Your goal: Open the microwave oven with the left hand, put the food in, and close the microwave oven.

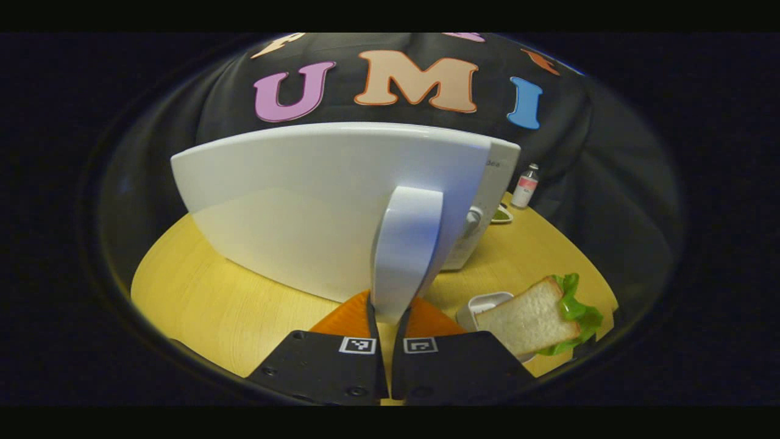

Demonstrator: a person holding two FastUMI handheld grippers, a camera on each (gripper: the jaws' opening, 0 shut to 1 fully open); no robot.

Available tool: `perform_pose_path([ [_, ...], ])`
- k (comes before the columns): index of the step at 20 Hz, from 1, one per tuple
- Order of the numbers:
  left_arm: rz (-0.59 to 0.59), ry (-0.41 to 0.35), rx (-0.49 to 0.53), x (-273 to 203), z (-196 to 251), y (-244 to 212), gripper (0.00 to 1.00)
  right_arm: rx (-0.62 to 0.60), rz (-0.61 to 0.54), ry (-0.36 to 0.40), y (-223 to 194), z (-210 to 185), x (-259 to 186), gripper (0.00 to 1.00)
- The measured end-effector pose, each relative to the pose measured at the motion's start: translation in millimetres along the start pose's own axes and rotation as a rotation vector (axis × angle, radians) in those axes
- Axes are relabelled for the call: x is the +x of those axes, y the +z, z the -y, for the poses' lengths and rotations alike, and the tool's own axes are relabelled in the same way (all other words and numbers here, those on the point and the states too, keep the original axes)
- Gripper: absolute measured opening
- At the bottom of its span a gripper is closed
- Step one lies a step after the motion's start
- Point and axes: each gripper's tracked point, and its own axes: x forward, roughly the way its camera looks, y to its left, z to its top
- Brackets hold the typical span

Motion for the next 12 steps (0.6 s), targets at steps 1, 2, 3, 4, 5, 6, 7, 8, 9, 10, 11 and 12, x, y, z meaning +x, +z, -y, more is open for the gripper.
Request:
perform_pose_path([
  [1, 0.001, 0.003, -0.008, -10, -6, -5, 0.02, -0.014, -0.014, 0.012, -3, -2, 4, 0.92],
  [2, -0.003, 0.009, 0.007, -18, -10, -10, 0.02, -0.028, -0.024, 0.027, -6, -5, 8, 0.92],
  [3, -0.003, 0.019, 0.032, -25, -15, -15, 0.05, -0.038, -0.027, 0.048, -5, -10, 10, 0.99],
  [4, -0.002, 0.032, 0.050, -32, -21, -19, 0.05, -0.047, -0.032, 0.070, -7, -16, 10, 0.99],
  [5, -0.007, 0.043, 0.049, -37, -26, -22, 0.08, -0.055, -0.040, 0.091, -8, -23, 11, 0.99],
  [6, -0.011, 0.052, 0.033, -44, -30, -26, 0.10, -0.063, -0.047, 0.112, -11, -30, 13, 0.99],
  [7, -0.012, 0.061, 0.012, -48, -35, -28, 0.12, -0.070, -0.055, 0.131, -14, -35, 13, 0.99],
  [8, -0.016, 0.066, -0.017, -55, -39, -31, 0.16, -0.079, -0.064, 0.148, -18, -41, 14, 0.99],
  [9, 0.004, 0.075, -0.042, -60, -44, -30, 0.19, -0.087, -0.072, 0.163, -21, -46, 16, 0.99],
  [10, 0.010, 0.093, -0.056, -65, -52, -30, 0.24, -0.095, -0.082, 0.176, -24, -49, 17, 0.99],
  [11, 0.018, 0.121, -0.063, -70, -61, -30, 0.31, -0.103, -0.089, 0.187, -26, -52, 18, 0.99],
  [12, 0.027, 0.141, -0.070, -77, -69, -29, 0.49, -0.112, -0.097, 0.197, -29, -55, 19, 0.99],
])
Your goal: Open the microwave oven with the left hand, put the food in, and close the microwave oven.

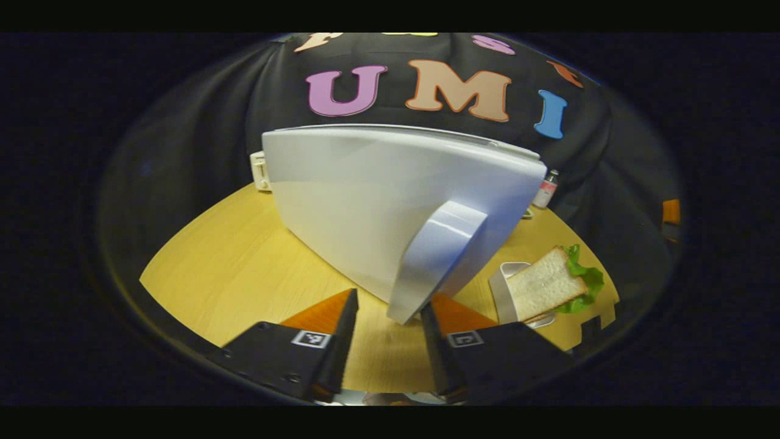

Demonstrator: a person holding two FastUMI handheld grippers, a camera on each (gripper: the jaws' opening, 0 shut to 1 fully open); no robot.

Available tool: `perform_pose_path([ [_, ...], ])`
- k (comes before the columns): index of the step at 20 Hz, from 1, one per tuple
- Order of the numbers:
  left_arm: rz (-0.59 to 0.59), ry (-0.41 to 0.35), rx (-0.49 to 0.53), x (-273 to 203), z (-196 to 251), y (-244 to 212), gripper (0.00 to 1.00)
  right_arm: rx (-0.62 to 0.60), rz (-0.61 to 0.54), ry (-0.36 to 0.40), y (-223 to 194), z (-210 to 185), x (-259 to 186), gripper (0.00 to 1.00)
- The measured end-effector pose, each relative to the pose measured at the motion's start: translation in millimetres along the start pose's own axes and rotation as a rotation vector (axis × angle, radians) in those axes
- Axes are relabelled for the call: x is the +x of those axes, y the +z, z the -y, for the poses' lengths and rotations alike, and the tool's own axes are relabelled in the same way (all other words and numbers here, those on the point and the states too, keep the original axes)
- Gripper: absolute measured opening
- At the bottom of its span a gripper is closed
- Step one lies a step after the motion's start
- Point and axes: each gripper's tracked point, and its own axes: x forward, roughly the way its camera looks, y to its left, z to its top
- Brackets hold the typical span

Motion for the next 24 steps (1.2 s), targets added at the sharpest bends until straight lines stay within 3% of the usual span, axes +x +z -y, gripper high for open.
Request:
perform_pose_path([
  [2, 0.004, 0.036, -0.028, -9, -16, 2, 0.90, -0.019, -0.016, 0.017, -4, -4, 5, 0.99],
  [4, 0.000, 0.068, -0.052, -22, -28, -2, 1.00, -0.036, -0.035, 0.033, -8, -7, 10, 0.99],
  [9, 0.027, 0.168, -0.112, -59, -62, 5, 0.99, -0.085, -0.078, 0.077, -17, -15, 19, 0.99],
  [10, 0.036, 0.192, -0.126, -69, -72, 5, 0.99, -0.091, -0.084, 0.089, -19, -17, 20, 0.92],
  [15, 0.070, 0.306, -0.175, -103, -130, 0, 1.00, -0.133, -0.106, 0.142, -24, -24, 23, 0.92],
  [18, 0.073, 0.286, -0.259, -114, -151, -5, 0.95, -0.164, -0.118, 0.159, -29, -20, 25, 0.92],
  [20, 0.069, 0.281, -0.303, -118, -167, -7, 0.98, -0.180, -0.131, 0.163, -31, -18, 28, 0.92],
  [24, 0.056, 0.283, -0.318, -130, -191, -9, 0.98, -0.186, -0.155, 0.168, -39, -17, 35, 0.92],
])
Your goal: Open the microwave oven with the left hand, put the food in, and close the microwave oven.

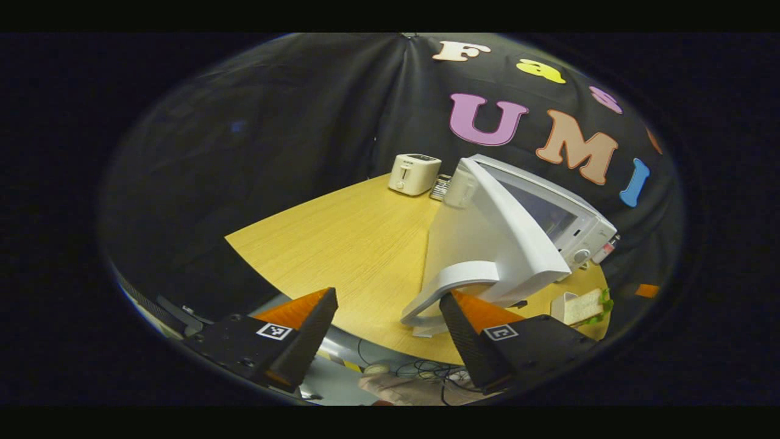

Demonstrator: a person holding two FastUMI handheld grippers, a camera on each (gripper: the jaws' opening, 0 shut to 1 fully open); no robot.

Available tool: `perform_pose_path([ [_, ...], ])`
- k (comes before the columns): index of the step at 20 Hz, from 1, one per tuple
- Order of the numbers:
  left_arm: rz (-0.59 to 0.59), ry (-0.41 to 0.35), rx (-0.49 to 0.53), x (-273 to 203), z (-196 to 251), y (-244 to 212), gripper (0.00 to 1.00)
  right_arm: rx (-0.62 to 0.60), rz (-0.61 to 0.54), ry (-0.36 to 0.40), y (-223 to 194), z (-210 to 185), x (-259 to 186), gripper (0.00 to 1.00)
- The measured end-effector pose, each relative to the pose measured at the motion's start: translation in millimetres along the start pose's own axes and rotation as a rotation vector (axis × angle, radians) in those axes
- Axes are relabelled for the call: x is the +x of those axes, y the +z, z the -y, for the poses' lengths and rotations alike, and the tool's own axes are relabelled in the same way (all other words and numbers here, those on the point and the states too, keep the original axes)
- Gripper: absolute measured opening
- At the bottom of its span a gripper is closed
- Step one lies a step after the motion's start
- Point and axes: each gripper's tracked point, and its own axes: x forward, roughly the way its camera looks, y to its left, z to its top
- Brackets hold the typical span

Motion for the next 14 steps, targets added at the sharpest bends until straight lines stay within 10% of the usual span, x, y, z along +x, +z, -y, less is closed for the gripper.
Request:
perform_pose_path([
  [9, 0.212, 0.362, 0.015, -27, -120, 83, 0.96, 0.000, -0.067, 0.011, -15, -10, 31, 0.92],
  [14, 0.391, 0.433, 0.006, -70, -115, 133, 0.95, 0.007, -0.150, -0.008, -33, -5, 57, 0.93],
])
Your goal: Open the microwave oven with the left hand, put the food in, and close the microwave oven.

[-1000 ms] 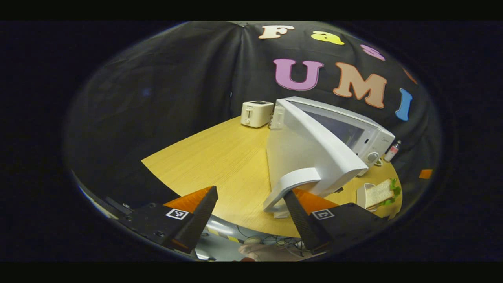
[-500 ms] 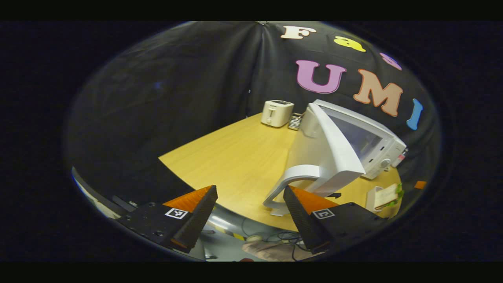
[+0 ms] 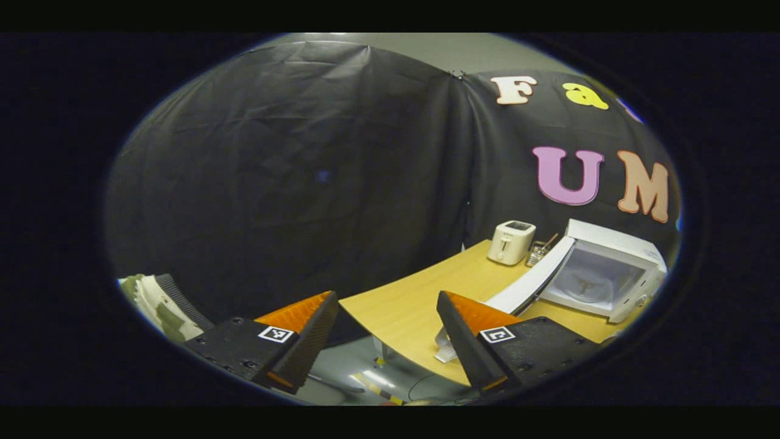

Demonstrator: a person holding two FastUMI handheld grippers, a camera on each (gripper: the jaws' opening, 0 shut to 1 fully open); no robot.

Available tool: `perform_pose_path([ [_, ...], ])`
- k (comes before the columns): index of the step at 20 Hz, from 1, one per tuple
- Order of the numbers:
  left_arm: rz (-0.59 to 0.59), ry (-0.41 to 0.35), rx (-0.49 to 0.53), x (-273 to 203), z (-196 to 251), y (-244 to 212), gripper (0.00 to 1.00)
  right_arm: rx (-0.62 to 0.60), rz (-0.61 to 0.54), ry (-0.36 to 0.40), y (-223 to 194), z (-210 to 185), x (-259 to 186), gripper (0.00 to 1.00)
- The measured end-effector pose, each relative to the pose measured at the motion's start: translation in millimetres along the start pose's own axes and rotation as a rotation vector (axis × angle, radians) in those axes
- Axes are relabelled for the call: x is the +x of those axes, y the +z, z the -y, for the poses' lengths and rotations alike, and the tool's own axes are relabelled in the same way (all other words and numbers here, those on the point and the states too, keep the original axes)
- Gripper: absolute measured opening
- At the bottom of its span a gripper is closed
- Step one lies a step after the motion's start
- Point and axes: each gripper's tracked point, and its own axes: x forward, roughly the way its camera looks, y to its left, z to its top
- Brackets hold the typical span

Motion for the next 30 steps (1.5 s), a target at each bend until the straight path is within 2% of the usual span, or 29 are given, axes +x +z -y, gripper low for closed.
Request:
perform_pose_path([
  [1, 0.025, 0.001, 0.002, -9, 3, 9, 0.91, -0.003, -0.023, -0.008, -4, 3, 7, 0.93],
  [2, 0.048, 0.004, 0.005, -17, 9, 17, 0.95, -0.009, -0.051, -0.012, -10, 4, 11, 0.93],
  [3, 0.070, 0.003, 0.007, -24, 17, 27, 0.95, -0.012, -0.076, -0.014, -14, 5, 16, 0.99],
  [5, 0.107, 0.013, -0.004, -41, 30, 40, 0.94, -0.007, -0.122, 0.001, -21, 4, 24, 0.99],
  [6, 0.115, 0.008, -0.017, -50, 40, 42, 0.91, -0.005, -0.147, 0.014, -26, 3, 28, 1.00],
  [11, 0.107, -0.017, -0.072, -82, 89, 37, 0.90, -0.004, -0.231, 0.067, -40, -3, 41, 0.97],
  [12, 0.109, -0.021, -0.078, -86, 94, 38, 0.94, -0.009, -0.243, 0.066, -44, -3, 43, 0.98],
  [13, 0.112, -0.020, -0.082, -89, 98, 39, 0.90, -0.009, -0.248, 0.070, -44, -3, 45, 0.98],
  [14, 0.115, -0.022, -0.089, -90, 101, 41, 0.90, -0.002, -0.260, 0.075, -47, -6, 48, 0.85],
  [15, 0.114, -0.033, -0.097, -91, 104, 42, 0.94, 0.013, -0.270, 0.078, -49, -8, 50, 0.75],
  [16, 0.114, -0.044, -0.104, -90, 107, 44, 0.91, 0.029, -0.274, 0.072, -50, -8, 52, 0.69],
  [17, 0.113, -0.057, -0.108, -89, 108, 45, 0.90, 0.054, -0.275, 0.070, -50, -10, 55, 0.67],
  [18, 0.110, -0.066, -0.105, -87, 109, 45, 0.95, 0.078, -0.269, 0.060, -49, -11, 54, 0.59],
  [19, 0.109, -0.075, -0.103, -81, 109, 45, 0.91, 0.085, -0.263, 0.051, -47, -12, 54, 0.51],
  [21, 0.101, -0.107, -0.101, -70, 112, 44, 0.91, 0.106, -0.241, 0.022, -44, -10, 57, 0.46],
  [22, 0.096, -0.125, -0.100, -64, 112, 45, 0.95, 0.121, -0.232, 0.005, -45, -10, 54, 0.42],
  [24, 0.096, -0.174, -0.087, -49, 113, 50, 0.95, 0.167, -0.219, -0.038, -43, -13, 50, 0.42],
  [25, 0.089, -0.198, -0.073, -40, 113, 52, 0.91, 0.197, -0.209, -0.065, -41, -15, 49, 0.42],
  [26, 0.079, -0.222, -0.056, -32, 112, 53, 0.93, 0.229, -0.194, -0.090, -38, -18, 45, 0.43],
  [27, 0.073, -0.241, -0.039, -23, 110, 54, 0.94, 0.263, -0.177, -0.108, -34, -21, 42, 0.43],
  [28, 0.067, -0.261, -0.030, -15, 108, 55, 0.90, 0.297, -0.164, -0.120, -32, -26, 37, 0.42],
  [30, 0.044, -0.304, -0.013, -1, 106, 53, 0.91, 0.357, -0.138, -0.146, -28, -33, 28, 0.42],
])
